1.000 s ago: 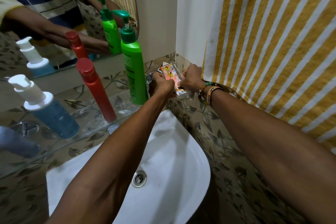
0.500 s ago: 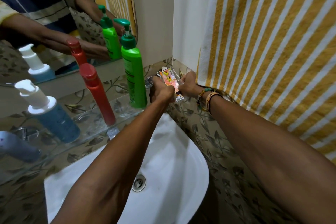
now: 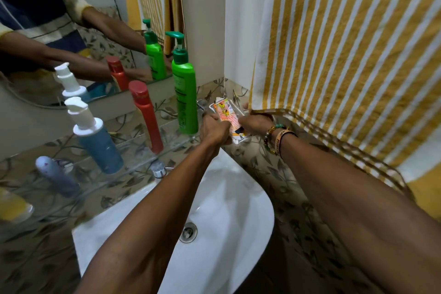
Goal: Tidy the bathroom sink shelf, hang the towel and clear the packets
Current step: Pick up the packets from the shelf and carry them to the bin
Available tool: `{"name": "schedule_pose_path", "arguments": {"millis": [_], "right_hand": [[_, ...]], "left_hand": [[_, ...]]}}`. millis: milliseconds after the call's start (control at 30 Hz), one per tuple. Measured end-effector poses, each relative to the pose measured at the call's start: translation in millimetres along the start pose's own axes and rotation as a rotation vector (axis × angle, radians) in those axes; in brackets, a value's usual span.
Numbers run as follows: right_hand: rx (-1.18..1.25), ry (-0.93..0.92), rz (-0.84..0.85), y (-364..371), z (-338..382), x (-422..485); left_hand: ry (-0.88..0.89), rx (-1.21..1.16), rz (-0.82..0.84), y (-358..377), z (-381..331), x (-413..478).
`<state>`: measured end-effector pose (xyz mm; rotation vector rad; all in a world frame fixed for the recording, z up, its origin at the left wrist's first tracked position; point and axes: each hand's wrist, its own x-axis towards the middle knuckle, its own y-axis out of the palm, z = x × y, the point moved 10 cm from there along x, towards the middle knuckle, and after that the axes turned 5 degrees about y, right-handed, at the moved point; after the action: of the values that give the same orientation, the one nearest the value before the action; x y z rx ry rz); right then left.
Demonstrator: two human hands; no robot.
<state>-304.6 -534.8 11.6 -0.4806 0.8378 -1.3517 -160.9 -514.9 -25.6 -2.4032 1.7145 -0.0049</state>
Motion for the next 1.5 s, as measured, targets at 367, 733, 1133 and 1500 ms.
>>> {"name": "schedule_pose_path", "arguments": {"millis": [367, 733, 1133, 1500], "right_hand": [[-0.141, -0.066, -0.145, 4, 12, -62], [-0.074, -0.044, -0.22, 0, 9, -100], [-0.053, -0.158, -0.283, -2, 19, -97], [0.026, -0.412, -0.283, 1, 42, -79]], "left_hand": [[0.018, 0.026, 0.209, -17, 12, -59], [0.045, -0.007, 0.292, -31, 9, -78], [0.079, 0.006, 0.173, -54, 0, -74], [0.162, -0.019, -0.096, -88, -7, -80]]}}
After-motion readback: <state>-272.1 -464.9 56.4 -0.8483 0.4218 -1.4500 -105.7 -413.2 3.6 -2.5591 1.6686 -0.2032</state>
